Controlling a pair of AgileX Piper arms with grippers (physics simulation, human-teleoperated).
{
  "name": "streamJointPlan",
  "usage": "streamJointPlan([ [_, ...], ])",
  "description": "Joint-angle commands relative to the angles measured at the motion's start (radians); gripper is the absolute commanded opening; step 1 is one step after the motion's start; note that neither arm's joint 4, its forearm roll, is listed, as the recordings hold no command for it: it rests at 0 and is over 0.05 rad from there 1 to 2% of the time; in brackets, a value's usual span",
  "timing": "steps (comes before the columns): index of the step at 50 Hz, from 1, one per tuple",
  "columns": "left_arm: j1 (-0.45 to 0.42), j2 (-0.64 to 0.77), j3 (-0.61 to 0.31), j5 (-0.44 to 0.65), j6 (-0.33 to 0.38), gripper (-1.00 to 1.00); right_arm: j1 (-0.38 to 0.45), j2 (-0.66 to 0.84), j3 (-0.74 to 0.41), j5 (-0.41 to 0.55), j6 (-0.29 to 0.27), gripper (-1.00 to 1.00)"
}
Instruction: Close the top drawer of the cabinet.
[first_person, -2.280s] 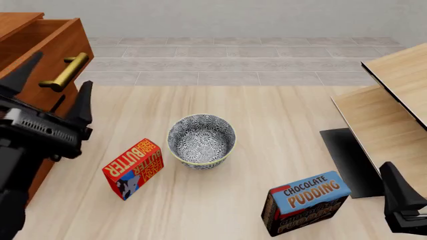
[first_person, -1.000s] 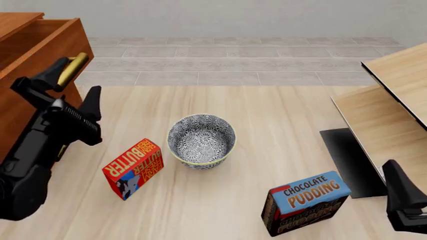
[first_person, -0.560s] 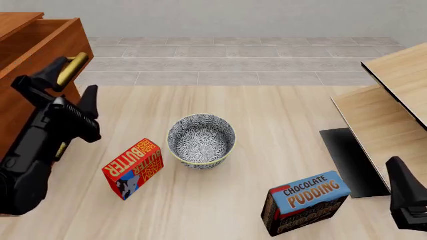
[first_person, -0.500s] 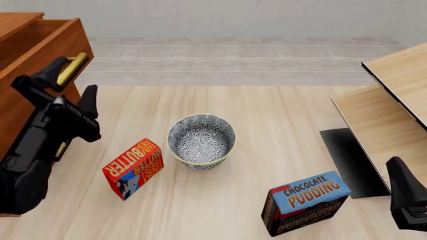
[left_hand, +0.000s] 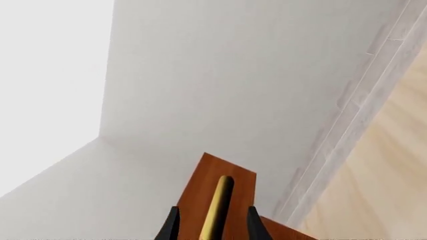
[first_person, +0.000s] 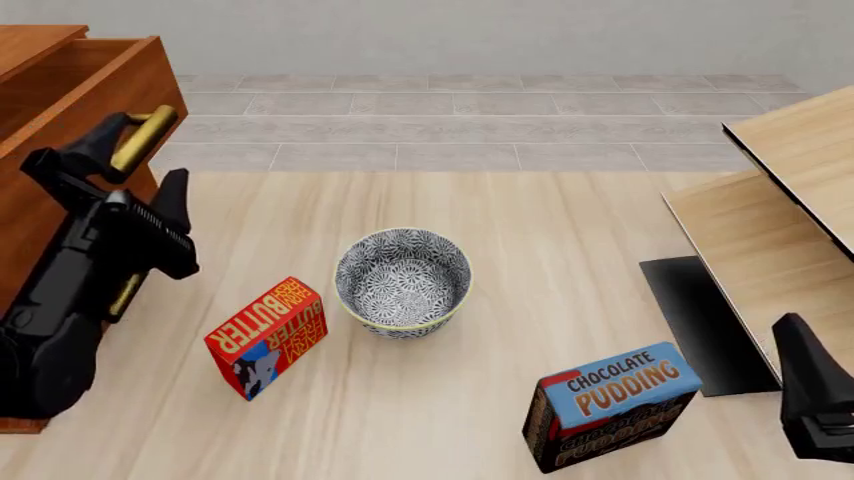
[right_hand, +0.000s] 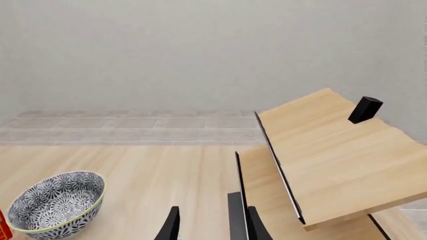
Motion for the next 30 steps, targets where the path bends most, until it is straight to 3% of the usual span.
streamJointPlan([
  [1, 0.011, 0.011, -0.008, 0.0, 0.007, 1.0, -0.001, 0.0, 0.004, -0.001, -0.001, 1.0],
  [30, 0.041, 0.022, -0.018, 0.0, 0.024, 1.0, -0.002, 0.0, 0.006, 0.001, -0.008, 1.0],
])
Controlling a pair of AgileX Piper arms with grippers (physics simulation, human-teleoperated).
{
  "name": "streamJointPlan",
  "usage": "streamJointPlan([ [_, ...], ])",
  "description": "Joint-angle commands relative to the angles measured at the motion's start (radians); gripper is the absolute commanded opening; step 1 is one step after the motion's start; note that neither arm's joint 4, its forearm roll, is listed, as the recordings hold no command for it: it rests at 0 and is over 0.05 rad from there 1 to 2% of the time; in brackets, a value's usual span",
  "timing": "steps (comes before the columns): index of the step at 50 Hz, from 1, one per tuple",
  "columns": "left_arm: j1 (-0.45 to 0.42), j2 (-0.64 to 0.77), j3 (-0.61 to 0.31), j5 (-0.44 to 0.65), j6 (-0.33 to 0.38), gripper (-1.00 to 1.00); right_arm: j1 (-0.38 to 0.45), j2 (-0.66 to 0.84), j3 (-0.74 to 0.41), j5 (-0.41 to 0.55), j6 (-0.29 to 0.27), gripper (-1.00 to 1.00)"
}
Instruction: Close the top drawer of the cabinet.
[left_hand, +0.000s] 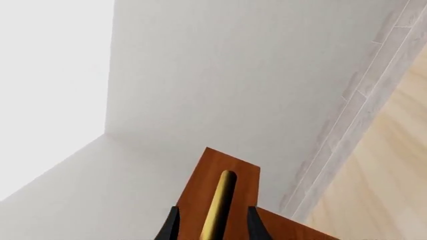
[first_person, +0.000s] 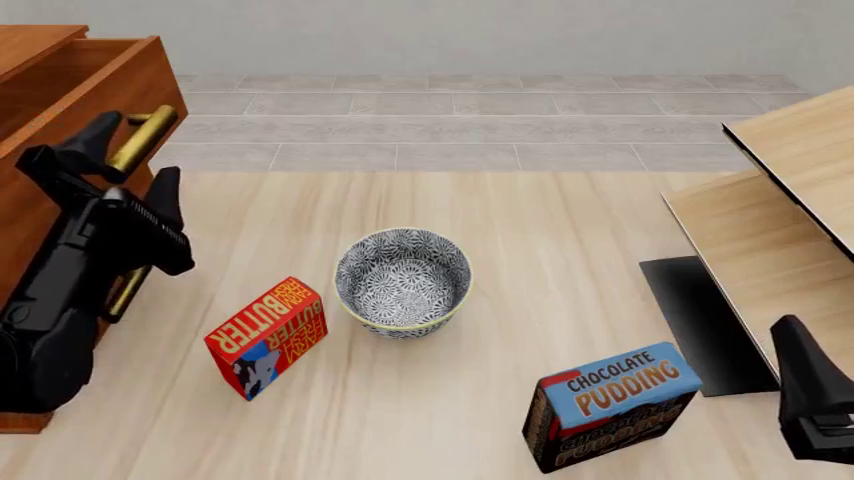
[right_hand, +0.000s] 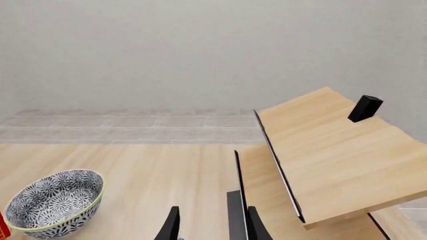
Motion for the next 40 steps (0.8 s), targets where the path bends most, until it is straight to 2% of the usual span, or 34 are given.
streamJointPlan([
  [1, 0.014, 0.008, -0.005, 0.0, 0.0, 1.0, -0.001, 0.0, 0.0, 0.003, -0.004, 1.0],
  [40, 0.044, 0.012, -0.005, 0.0, 0.012, 1.0, 0.0, 0.0, 0.01, -0.003, -0.005, 1.0],
])
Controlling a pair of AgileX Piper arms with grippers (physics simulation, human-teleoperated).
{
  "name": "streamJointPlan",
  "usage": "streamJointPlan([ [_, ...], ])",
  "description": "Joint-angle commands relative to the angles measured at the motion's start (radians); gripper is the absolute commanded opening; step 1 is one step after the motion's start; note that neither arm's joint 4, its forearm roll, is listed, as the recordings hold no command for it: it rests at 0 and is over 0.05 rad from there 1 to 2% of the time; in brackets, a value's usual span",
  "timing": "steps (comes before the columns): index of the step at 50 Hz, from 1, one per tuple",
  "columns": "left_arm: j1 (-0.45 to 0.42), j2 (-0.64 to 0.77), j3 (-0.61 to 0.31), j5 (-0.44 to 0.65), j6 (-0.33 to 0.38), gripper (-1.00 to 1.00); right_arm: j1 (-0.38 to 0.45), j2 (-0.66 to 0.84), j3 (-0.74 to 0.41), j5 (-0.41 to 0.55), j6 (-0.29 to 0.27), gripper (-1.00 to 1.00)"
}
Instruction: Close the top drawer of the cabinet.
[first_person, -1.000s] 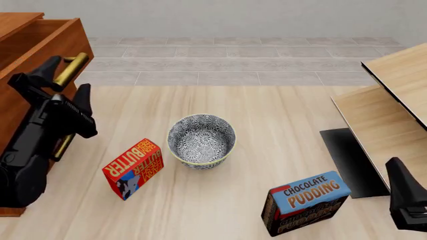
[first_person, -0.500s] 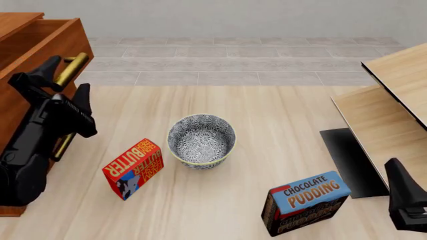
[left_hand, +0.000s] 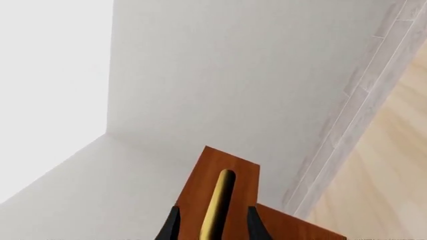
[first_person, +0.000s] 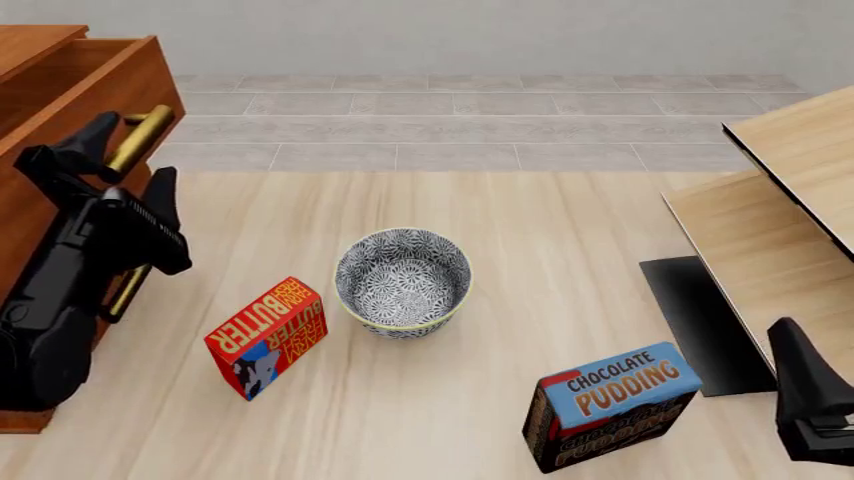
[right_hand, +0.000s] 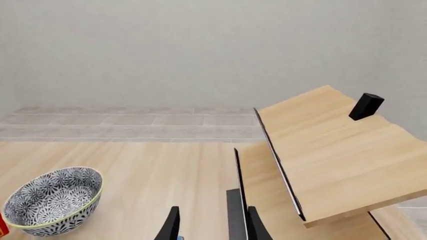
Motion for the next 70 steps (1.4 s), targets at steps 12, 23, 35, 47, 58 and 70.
streamJointPlan([
  [12, 0.039, 0.01, -0.002, 0.0, 0.004, 1.0, 0.0, 0.0, 0.002, 0.001, 0.0, 1.0],
  [23, 0.048, 0.022, -0.009, 0.0, 0.004, 1.0, 0.0, 0.0, 0.01, -0.004, 0.0, 1.0],
  [35, 0.055, 0.025, -0.016, 0.0, 0.015, 1.0, -0.003, 0.0, 0.012, -0.006, 0.001, 1.0],
  [47, 0.064, 0.026, -0.018, 0.0, 0.018, 1.0, -0.006, 0.0, 0.014, -0.004, 0.004, 1.0],
  [58, 0.073, 0.028, -0.019, 0.0, 0.016, 1.0, -0.004, 0.0, 0.013, -0.003, 0.002, 1.0],
  [70, 0.085, 0.03, -0.017, 0.0, 0.017, 1.0, -0.005, 0.0, 0.014, -0.003, 0.001, 1.0],
])
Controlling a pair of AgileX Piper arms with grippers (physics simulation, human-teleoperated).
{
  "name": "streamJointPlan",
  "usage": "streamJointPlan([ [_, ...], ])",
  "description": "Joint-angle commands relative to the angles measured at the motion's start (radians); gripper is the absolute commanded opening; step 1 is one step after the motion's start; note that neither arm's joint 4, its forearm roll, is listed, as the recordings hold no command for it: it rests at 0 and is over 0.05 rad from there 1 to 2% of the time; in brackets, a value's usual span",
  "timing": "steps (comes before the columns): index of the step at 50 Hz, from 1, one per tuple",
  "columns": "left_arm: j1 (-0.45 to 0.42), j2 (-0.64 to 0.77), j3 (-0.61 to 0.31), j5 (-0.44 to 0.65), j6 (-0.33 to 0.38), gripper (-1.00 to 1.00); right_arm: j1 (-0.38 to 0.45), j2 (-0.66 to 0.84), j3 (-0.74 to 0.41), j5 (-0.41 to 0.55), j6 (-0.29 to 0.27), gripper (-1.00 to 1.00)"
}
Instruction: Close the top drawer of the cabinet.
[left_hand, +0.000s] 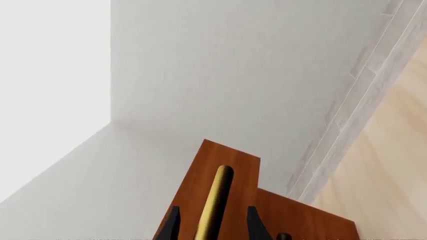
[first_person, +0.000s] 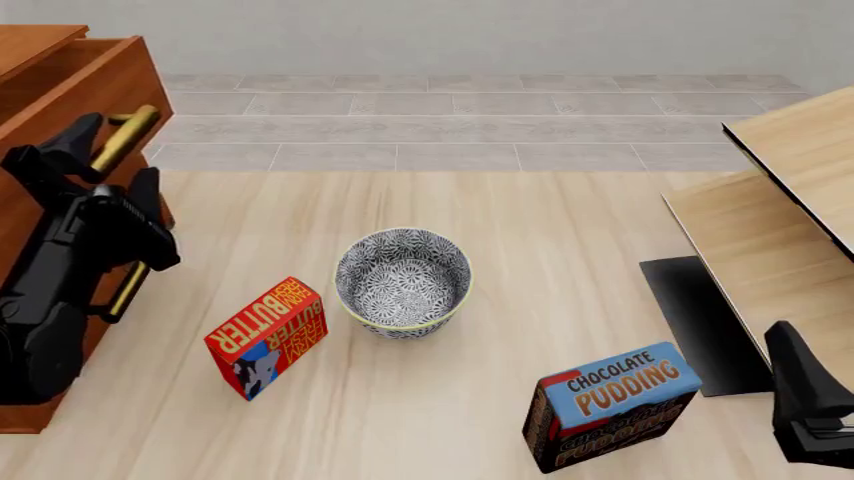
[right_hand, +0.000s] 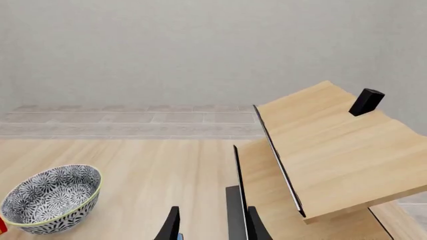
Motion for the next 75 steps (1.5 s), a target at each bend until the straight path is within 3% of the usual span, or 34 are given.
streamJointPlan([
  [1, 0.029, 0.005, -0.003, 0.0, -0.001, 1.0, -0.001, 0.0, 0.001, 0.0, -0.001, 1.0],
  [75, 0.097, 0.012, -0.019, 0.0, 0.0, 1.0, 0.006, 0.0, 0.003, 0.007, -0.002, 1.0],
])
